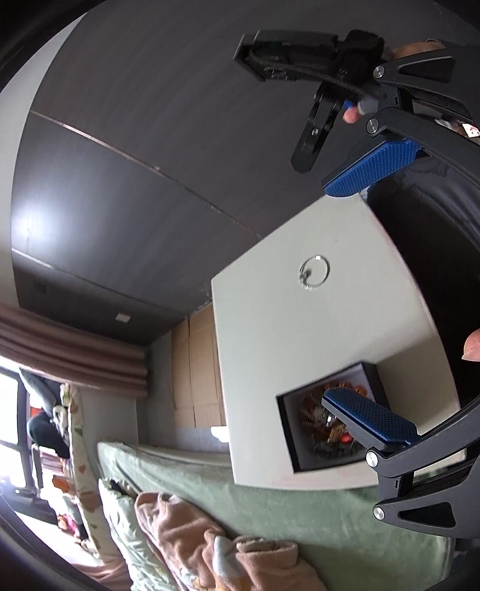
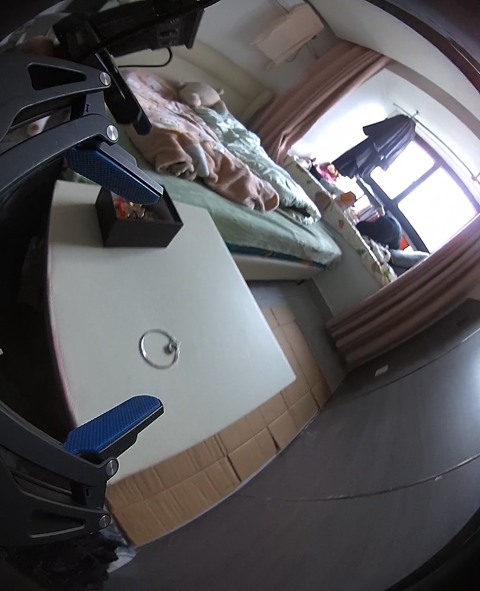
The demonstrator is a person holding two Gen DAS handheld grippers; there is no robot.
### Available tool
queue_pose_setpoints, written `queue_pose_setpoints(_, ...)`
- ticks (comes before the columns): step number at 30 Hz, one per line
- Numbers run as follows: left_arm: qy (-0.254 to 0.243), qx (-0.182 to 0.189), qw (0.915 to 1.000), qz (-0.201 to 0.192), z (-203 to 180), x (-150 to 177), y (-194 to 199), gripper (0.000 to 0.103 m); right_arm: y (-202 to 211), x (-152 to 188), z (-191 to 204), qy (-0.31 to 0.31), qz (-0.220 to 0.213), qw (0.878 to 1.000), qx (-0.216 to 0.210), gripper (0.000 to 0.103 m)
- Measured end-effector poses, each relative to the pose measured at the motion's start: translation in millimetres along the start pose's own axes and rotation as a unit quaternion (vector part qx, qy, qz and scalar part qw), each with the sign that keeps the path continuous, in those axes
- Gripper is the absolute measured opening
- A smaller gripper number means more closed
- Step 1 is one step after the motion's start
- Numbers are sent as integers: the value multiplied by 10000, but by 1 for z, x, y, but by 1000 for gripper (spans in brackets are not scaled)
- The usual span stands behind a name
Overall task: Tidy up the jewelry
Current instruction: 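Reach the left tool to the silver ring on the table and grasp it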
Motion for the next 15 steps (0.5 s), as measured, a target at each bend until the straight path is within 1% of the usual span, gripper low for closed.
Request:
queue_pose_setpoints(3,-89,-24,9998,159,-7,2,-8,103,2,1,-10,-9,25,10000,96,103)
queue_pose_setpoints(6,-95,-71,9996,237,-10,1,-17,103,7,2,-21,-34,-36,9998,207,103)
queue_pose_setpoints(9,-83,-56,9992,398,-14,-1,-28,103,9,3,-34,-98,-22,9995,302,103)
queue_pose_setpoints(12,-201,-141,9985,494,-22,-5,-42,103,10,4,-44,-97,-9,9986,514,103)
queue_pose_setpoints(15,-333,-250,9978,512,-27,-10,-53,103,12,5,-56,-267,-7,9982,539,103)
Point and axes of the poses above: each gripper's, at about its wrist camera, not at the fingertips, and y roughly against the way its jaws point, z to its left, x to its underside, the point moved 1 cm from there along -y, roughly the way its jaws point, and after that the axes turned 5 degrees about y, right-handed, at the moved point
